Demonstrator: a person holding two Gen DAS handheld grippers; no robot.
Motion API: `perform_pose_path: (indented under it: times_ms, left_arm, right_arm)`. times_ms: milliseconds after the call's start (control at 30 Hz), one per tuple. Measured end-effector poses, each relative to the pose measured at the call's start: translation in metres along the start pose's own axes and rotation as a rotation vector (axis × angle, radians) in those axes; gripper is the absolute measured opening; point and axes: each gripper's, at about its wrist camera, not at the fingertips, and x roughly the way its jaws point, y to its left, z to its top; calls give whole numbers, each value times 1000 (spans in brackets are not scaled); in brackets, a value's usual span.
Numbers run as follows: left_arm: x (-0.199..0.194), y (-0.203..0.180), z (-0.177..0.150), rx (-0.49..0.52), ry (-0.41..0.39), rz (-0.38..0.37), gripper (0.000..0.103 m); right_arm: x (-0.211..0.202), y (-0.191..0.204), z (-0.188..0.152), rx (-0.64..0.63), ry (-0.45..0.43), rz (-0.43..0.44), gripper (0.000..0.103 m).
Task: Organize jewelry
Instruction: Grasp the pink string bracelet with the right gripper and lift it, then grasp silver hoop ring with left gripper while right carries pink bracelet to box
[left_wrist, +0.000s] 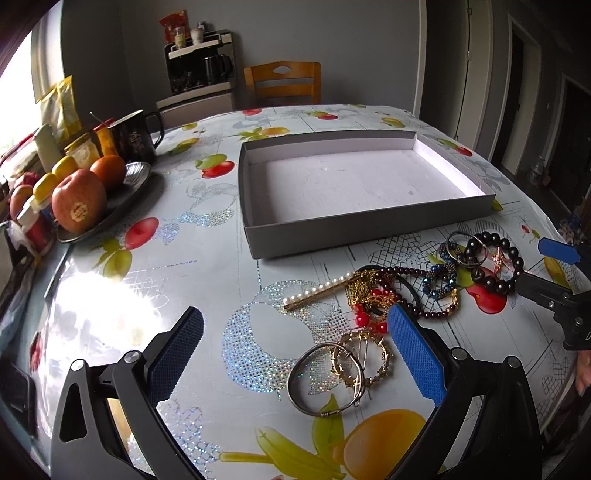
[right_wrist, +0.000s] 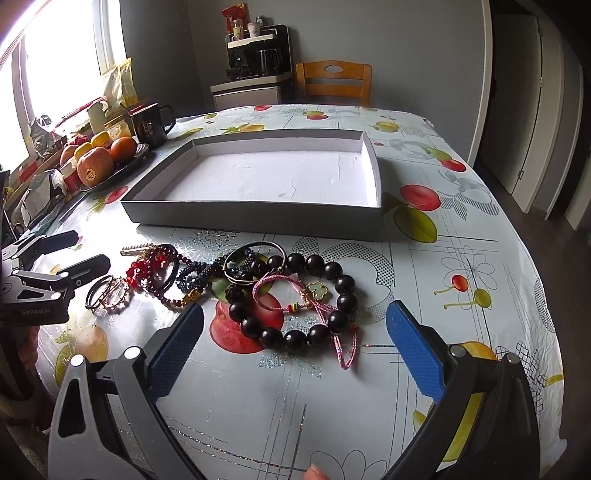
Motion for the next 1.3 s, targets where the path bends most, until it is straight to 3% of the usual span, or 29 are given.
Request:
perform_pose_path:
  times_ms: [67, 167, 500, 567, 1000, 1300]
  left_arm:
    - [0, 4, 1, 3, -2, -8, 99]
    - [-3, 5, 2, 20, -15, -7, 99]
    - [-4, 8, 3, 19, -17, -7, 99]
    - [-4, 10, 4, 16, -17, -12, 99]
    - [-1, 16, 3, 39, 4, -19, 98]
    - [-7, 4, -11, 117, 46, -114, 97]
  right_arm:
    - [3, 4, 3, -23, 10, 2, 80]
    - [11, 8, 6, -41, 41, 21, 65]
    - [24, 9, 12, -48, 71, 28, 28]
    - [23, 9, 12, -46, 73, 48, 7]
    - [-23, 2, 36, -13, -62, 111, 3]
    - [-54, 2, 50, -13, -159, 133, 3]
